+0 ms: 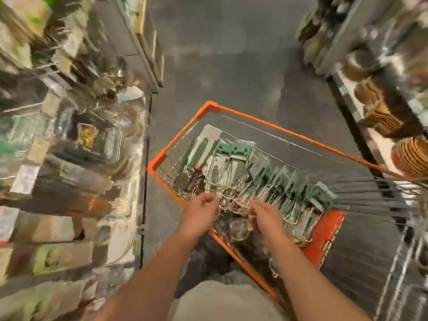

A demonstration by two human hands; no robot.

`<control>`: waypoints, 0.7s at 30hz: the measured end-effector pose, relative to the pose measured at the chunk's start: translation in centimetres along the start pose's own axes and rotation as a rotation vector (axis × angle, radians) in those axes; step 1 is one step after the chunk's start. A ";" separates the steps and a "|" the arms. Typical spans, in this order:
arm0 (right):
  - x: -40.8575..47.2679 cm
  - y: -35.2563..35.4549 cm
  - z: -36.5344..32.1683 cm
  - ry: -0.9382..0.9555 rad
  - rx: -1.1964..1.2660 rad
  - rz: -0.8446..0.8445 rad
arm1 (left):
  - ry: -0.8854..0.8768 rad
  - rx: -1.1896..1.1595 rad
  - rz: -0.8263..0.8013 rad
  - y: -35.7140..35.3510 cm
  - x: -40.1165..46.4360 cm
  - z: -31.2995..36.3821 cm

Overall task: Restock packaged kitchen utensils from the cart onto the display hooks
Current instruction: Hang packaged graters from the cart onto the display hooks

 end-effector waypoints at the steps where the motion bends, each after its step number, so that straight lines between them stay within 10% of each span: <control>1: 0.3 0.2 0.5 -0.019 0.010 0.010 | -0.009 0.047 -0.019 -0.6 0.8 0.2; 21: 3.5 -17.4 -5.6 -0.115 -0.001 0.077 | 0.000 0.445 -0.262 1.4 24.3 0.2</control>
Point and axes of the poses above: each hand's wrist, its own x-axis towards the middle knuckle, its own y-axis out of the back of the hand, z = x × y, the point moved 9 cm from there along x, towards the middle knuckle, and after that the axes turned 10 degrees about z, right-handed, at the moved point
